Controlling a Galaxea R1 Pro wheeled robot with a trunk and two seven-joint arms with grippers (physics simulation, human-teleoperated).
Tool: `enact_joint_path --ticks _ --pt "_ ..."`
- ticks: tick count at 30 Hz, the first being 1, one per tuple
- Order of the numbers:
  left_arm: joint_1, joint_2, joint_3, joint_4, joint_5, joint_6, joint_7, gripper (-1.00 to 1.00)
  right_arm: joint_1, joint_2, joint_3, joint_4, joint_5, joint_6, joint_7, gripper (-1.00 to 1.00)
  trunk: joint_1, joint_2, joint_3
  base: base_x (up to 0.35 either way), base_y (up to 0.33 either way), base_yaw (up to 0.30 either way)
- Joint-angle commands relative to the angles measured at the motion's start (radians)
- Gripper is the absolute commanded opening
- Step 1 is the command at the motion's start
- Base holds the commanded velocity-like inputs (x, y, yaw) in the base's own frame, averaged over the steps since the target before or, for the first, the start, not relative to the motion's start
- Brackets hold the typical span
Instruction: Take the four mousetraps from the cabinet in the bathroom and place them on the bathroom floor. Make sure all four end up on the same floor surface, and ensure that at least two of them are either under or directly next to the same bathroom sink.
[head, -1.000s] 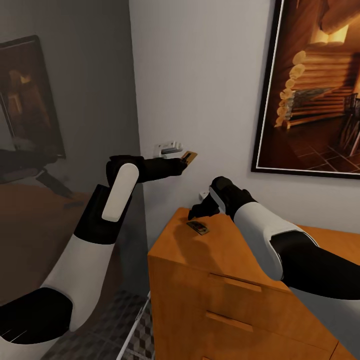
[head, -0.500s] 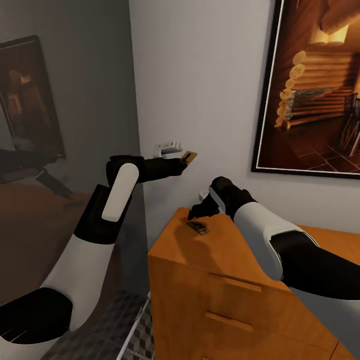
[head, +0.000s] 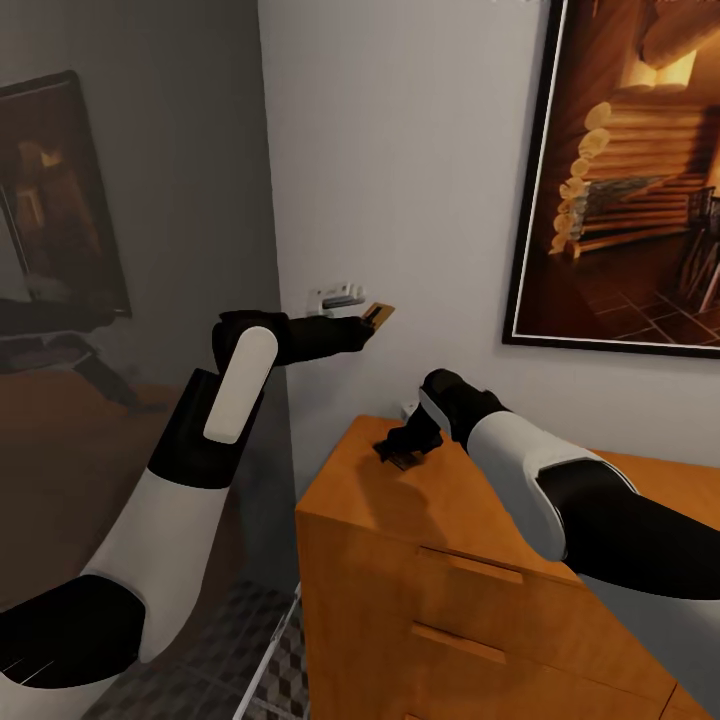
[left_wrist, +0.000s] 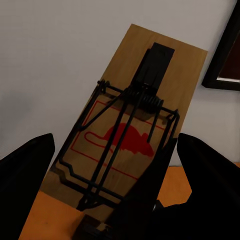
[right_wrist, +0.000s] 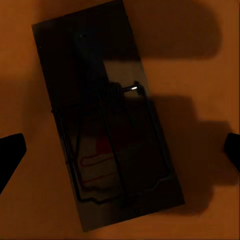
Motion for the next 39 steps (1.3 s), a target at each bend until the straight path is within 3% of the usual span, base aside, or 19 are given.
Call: enact_joint_path --ticks 1,28,29,39 --pt "-0.001 0.0 0.0 -0.001 0.01 0.003 0.011 -1.0 0.0 0.0 0.004 0.012 0.007 0.0 0.008 1.0 0.0 0.0 -0.002 0.0 0.0 0.0" --pt "-0.001 0.0 0.0 -0.001 0.01 0.003 0.011 -1.0 0.0 0.0 0.002 0.026 0.007 -0.016 0.007 1.0 0.0 0.0 -0.002 0.0 0.0 0.0" --pt "-0.001 0.0 0.0 -0.001 0.01 0.003 0.01 -1.0 0.0 0.0 0.002 0.026 0.007 -0.016 0.007 -1.0 0.0 0.0 -0.002 0.0 0.0 0.0" --pt "-0.001 0.0 0.0 -0.002 0.01 0.003 0.009 -1.0 0.0 0.0 0.003 0.031 0.005 -0.006 0.009 -1.0 0.0 0.0 -0.002 0.0 0.0 0.0"
